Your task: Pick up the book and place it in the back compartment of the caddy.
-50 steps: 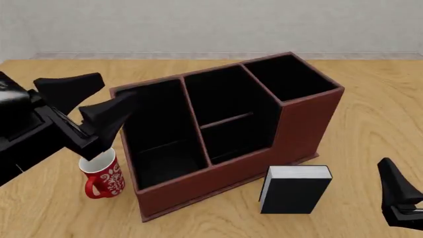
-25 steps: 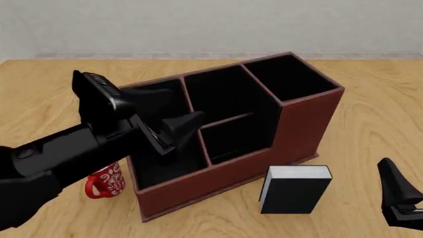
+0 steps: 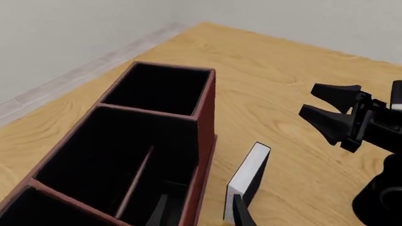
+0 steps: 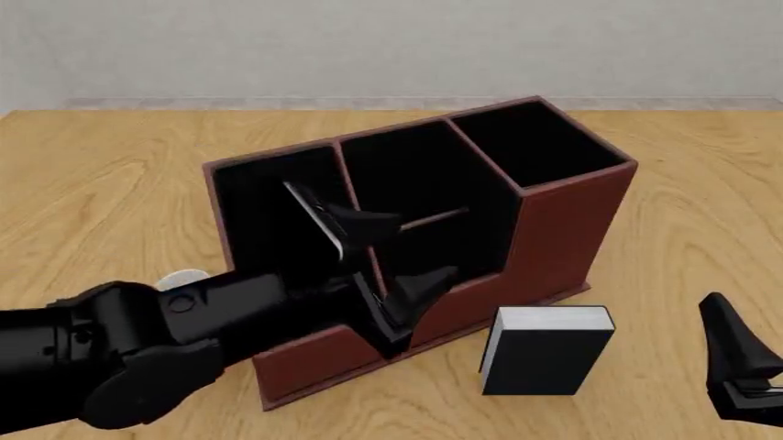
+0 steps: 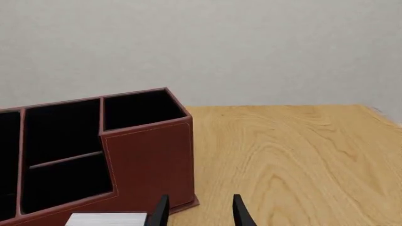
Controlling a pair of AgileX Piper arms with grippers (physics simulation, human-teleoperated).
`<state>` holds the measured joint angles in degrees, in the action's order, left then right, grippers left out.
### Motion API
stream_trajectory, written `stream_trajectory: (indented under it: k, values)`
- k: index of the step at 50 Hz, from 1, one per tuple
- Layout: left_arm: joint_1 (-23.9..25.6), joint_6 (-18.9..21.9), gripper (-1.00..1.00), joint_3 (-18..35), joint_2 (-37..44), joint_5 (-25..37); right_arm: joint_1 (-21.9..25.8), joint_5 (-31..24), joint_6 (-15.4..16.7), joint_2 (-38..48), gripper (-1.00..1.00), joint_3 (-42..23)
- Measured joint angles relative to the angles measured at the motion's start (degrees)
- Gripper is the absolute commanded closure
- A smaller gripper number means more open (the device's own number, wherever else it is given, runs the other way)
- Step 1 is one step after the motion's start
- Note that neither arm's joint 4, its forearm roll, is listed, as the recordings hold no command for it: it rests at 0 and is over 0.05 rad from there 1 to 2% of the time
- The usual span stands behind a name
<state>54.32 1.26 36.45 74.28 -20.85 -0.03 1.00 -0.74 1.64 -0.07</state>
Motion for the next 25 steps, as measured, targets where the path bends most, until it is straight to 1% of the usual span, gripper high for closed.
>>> stream_trajectory:
  k: [18, 25]
  values:
    - [4.77, 0.97, -1.0, 2.54, 6.8, -3.17, 0.01, -0.11, -0.01, -0.1, -1.0, 0.0]
    - [6.84, 2.31, -1.0, 3.82, 10.14, -4.5, 0.01, 0.0, -0.04, 0.02, -1.0, 0.0]
